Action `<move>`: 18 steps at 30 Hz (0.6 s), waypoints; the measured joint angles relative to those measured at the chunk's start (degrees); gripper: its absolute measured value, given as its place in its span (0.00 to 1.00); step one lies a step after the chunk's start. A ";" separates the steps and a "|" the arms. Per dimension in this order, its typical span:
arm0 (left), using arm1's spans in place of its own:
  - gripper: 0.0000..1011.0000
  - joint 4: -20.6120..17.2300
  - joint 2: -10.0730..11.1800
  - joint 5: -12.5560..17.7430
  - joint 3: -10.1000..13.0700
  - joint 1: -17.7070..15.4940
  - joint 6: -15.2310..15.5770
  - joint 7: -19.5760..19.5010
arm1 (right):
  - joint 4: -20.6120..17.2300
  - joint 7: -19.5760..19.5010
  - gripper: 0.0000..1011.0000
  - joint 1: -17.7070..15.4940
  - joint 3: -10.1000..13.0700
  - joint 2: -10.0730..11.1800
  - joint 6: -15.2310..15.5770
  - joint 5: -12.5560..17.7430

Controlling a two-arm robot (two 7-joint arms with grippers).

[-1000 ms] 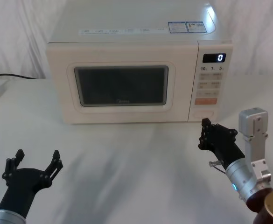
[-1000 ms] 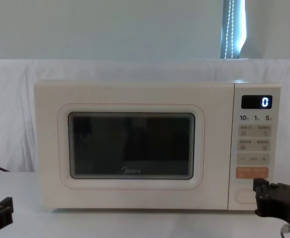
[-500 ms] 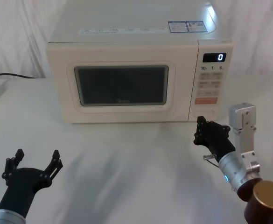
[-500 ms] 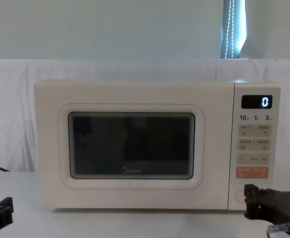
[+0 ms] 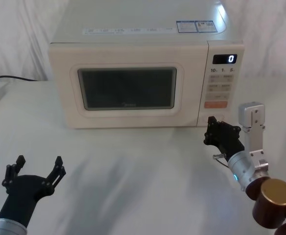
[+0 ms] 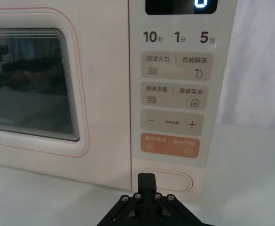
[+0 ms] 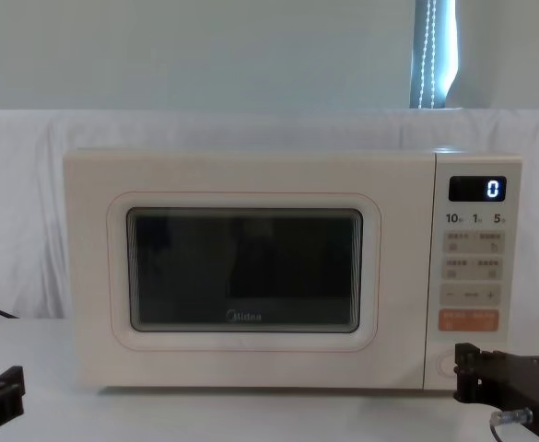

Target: Press the button to open the microwave door with one hand; close the microwave door with the other hand.

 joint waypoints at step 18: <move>0.99 0.00 0.00 0.00 0.00 0.00 0.00 0.00 | 5.17 -1.08 0.00 3.72 0.82 0.00 1.79 -1.75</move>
